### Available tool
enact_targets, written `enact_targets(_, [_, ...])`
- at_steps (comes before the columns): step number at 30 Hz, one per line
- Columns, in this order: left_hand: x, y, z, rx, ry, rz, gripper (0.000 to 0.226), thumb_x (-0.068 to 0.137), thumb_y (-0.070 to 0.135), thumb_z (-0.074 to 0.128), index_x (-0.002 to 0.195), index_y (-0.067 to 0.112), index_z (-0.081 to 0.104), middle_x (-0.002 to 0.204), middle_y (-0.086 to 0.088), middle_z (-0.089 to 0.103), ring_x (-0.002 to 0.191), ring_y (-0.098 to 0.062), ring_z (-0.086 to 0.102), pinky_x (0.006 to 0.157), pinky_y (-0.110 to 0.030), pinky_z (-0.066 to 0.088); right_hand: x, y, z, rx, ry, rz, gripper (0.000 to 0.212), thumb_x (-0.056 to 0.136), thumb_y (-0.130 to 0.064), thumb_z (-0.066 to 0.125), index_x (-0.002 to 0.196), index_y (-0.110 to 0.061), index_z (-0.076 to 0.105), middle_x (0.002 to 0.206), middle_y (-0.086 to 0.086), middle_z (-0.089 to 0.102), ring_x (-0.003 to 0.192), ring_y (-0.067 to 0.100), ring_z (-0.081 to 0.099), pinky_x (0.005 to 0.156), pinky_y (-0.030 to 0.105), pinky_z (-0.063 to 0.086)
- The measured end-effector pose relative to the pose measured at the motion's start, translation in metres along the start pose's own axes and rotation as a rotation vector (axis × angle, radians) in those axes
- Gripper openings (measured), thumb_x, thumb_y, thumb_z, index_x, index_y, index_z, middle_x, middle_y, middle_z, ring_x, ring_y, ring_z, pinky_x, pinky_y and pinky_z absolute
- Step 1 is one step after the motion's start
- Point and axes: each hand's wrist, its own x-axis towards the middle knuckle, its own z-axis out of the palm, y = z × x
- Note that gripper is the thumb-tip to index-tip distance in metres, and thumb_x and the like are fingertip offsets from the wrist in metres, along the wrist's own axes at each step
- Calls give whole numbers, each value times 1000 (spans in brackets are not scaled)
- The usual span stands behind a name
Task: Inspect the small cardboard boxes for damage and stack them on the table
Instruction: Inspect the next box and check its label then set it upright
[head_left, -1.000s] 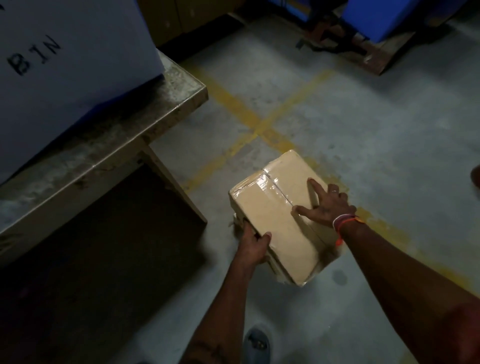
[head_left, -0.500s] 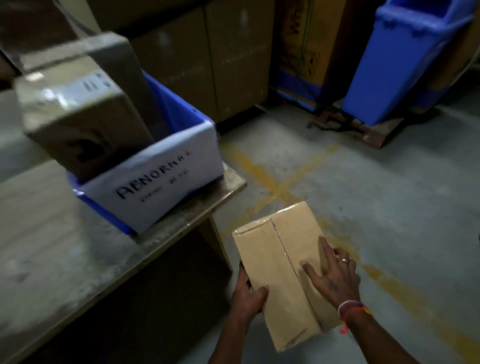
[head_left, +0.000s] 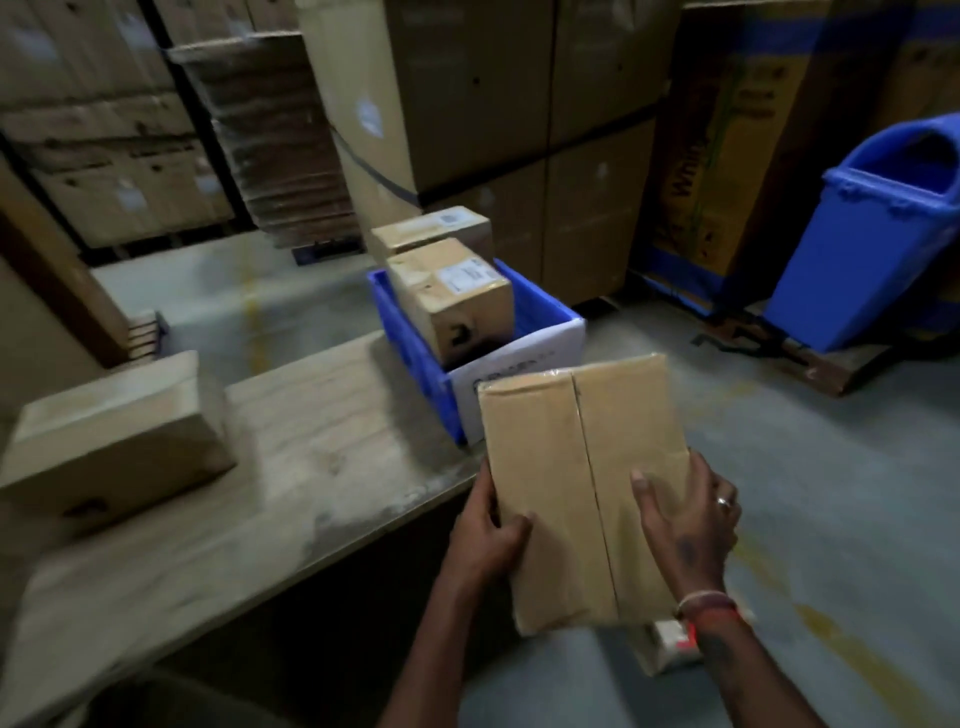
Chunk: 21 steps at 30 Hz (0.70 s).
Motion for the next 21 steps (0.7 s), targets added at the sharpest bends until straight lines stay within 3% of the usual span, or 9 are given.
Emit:
enact_targets(4, [-66,29,-90,12,160,69,82,93,21,67,154,52,21,133,17,51,121,-11,54,105,-42,51,-63,-78,27,112,-95,-110,74,86,-45,78,148,-23,45,142,18,43,131,41,39,108,59,37])
enact_targets(8, [-119,30,-178,26,353,66,84,91,29,67,151,61,19,144,8,51,124,-18,55,101,-47,54,-122,-145,68,183,-190,-219,74,84,-54,76,145,-25,45,141,18,47,130,41,43,108,56,39])
enact_targets(13, [-154,19,-259,-1,540,70,74,93,13,66,154,41,34,139,5,58,111,-2,58,85,-25,56,-173,-201,124,256,-375,-294,81,80,-60,75,145,-25,41,141,17,43,132,40,42,109,57,39])
enact_targets(17, [-157,7,-296,1,598,19,76,90,21,67,154,44,33,141,4,57,118,-13,59,94,-38,57,-190,-221,165,240,-498,-302,96,71,-79,60,151,-33,31,150,13,35,139,40,35,109,65,38])
enact_targets(21, [-135,-9,-317,-1,628,-34,82,83,33,67,152,53,26,144,6,53,126,-20,54,102,-53,53,-185,-228,204,178,-558,-322,96,81,-68,69,158,-35,21,157,11,26,145,40,26,113,68,30])
